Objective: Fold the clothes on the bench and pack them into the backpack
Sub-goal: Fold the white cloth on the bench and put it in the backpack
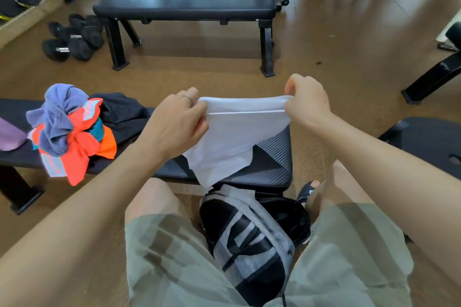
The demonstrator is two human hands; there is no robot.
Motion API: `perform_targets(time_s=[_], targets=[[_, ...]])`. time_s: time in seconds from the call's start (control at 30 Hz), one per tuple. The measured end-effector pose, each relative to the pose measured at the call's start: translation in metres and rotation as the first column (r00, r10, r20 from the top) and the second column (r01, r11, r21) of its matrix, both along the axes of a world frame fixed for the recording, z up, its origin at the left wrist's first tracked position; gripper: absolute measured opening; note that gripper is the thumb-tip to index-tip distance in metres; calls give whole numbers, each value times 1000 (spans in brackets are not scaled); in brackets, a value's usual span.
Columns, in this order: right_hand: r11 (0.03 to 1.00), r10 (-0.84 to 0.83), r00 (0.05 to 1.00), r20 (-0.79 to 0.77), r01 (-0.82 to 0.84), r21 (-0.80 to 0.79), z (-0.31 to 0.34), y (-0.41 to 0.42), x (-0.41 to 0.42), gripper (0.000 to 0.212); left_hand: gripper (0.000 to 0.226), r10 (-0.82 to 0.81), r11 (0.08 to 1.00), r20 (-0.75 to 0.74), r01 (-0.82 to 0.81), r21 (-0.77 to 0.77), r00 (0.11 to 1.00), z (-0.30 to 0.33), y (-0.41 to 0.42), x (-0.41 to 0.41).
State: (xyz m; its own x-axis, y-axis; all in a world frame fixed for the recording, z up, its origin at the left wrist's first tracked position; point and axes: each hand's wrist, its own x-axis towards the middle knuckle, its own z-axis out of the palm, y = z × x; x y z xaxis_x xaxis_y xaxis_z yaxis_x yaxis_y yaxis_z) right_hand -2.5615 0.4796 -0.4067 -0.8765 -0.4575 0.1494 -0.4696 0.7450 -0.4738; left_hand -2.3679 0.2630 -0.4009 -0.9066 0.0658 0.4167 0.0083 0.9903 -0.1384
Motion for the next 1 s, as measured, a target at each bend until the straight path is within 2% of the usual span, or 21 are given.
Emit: perform_targets(time_s=[0.13,0.2,0.27,0.3,0.37,0.43,0.6,0.77,0.83,0.93,1.0], targets=[[984,21,993,115,-41,175,-4,6,-2,27,25,-56,992,104,67,-108,993,-20,-6,11],[966,134,984,115,-155,206,-1,1,8,37,30,-67,994,85,74,-76,994,-23,-1,12],[927,369,916,157,-375,8,1,-5,28,39,34,-61,998,57,63,-18,996,-21,4,8],[872,488,850,196,-471,-130,1,-8,42,35,35,-65,998,49,65,4,997,-20,6,5],[785,615,749,246,-552,-282,-3,-12,67,24,35,-90,995,46,88,41,995,-19,9,0],[775,626,745,230,-564,-283,-15,-15,81,20,36,-122,990,41,119,79,992,-18,9,-3],[815,537,841,63,-499,-294,-42,-21,81,6,37,-172,981,73,163,109,982,-19,9,-3],[803,560,824,-83,-565,-190,-47,-18,75,3,37,-161,978,83,148,147,984,-22,3,1],[784,598,783,-173,-616,-79,-45,-17,74,15,36,-188,966,85,168,194,979,-23,1,3],[728,682,685,-256,-669,150,-44,-19,78,48,31,-222,957,122,192,216,967,-21,4,3],[733,678,688,-259,-657,175,-46,-21,80,47,33,-225,962,142,197,187,964,-20,6,2]])
